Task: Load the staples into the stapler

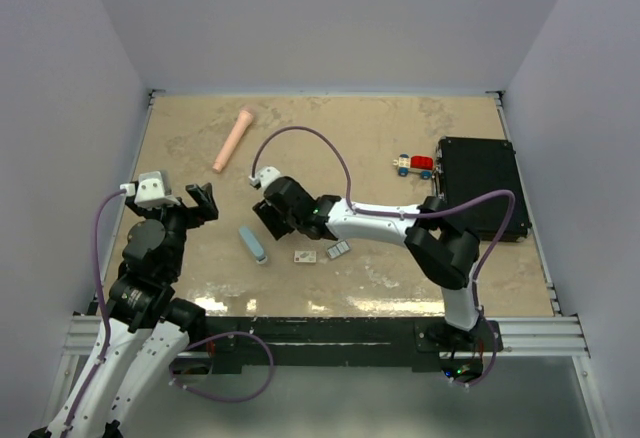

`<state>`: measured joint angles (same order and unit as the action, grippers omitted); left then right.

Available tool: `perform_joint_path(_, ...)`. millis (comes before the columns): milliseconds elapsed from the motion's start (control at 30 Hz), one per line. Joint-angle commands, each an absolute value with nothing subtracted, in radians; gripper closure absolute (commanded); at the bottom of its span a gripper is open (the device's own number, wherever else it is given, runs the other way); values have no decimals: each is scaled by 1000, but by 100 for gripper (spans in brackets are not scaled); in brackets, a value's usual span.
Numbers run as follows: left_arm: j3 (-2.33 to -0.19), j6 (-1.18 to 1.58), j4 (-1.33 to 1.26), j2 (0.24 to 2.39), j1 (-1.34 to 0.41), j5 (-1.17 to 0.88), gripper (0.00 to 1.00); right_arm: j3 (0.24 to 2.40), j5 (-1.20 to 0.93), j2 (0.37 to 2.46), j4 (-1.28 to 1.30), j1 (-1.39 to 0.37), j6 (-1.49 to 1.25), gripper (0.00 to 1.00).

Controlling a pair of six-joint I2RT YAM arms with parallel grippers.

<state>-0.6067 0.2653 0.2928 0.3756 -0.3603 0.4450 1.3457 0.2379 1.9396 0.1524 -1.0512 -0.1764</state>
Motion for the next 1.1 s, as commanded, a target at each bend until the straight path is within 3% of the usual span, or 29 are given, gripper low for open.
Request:
perform_joint_path(0, -600, 247, 245, 367, -353, 437, 7, 1468, 193, 2008, 117, -1025, -121, 37)
perform_joint_path(167, -600, 245, 247, 367, -353, 436, 6, 1589, 152, 2111, 153, -1014, -87, 38)
perform_joint_path(333, -598, 245, 244, 368, -354, 434, 7, 1617, 106, 2140, 193, -1011, -83, 47)
perform_joint_path(600, -597, 245, 239, 374, -351, 426, 7, 1528, 60, 2066, 259, -1014, -86, 55)
perform_joint_path(1067, -597, 245, 236, 382, -345, 417, 7, 1276, 32, 1875, 302, -1014, -87, 55)
